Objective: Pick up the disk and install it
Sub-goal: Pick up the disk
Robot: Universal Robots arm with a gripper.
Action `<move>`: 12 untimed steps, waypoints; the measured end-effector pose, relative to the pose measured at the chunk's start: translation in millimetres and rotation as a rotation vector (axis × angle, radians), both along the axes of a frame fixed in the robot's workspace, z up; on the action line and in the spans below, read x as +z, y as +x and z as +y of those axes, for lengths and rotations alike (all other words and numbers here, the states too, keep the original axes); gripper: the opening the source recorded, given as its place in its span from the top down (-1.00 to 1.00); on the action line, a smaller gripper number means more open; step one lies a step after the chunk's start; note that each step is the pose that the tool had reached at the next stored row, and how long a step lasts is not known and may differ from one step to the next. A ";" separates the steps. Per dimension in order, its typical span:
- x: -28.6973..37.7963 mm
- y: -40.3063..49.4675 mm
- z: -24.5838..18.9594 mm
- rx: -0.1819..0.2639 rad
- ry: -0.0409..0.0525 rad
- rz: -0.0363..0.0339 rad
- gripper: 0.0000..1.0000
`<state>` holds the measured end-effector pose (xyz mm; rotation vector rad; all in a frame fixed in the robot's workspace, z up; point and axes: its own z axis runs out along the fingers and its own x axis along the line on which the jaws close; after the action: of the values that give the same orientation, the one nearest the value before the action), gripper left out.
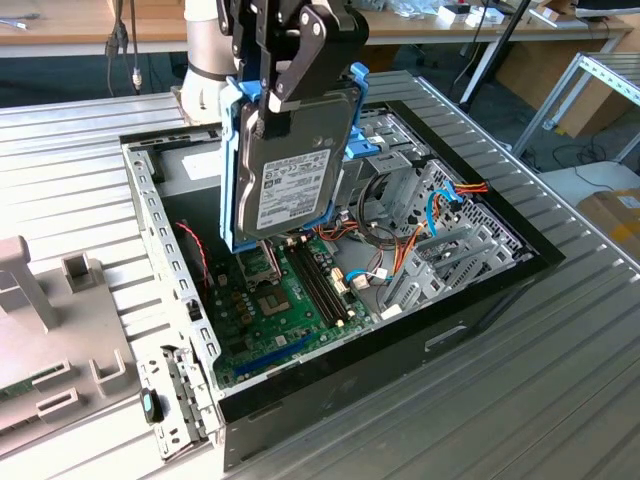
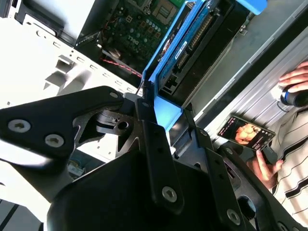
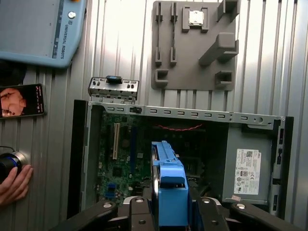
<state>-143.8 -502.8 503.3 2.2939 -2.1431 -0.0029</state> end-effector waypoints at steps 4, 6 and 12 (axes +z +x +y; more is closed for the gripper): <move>0.0 17.5 0.0 0.000 -0.0001 0.0001 0.27; -0.1 18.3 0.0 0.000 0.0000 0.0000 0.27; 0.0 18.8 0.0 0.000 0.0000 0.0001 0.27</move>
<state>-124.9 -502.8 503.3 2.2939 -2.1431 -0.0030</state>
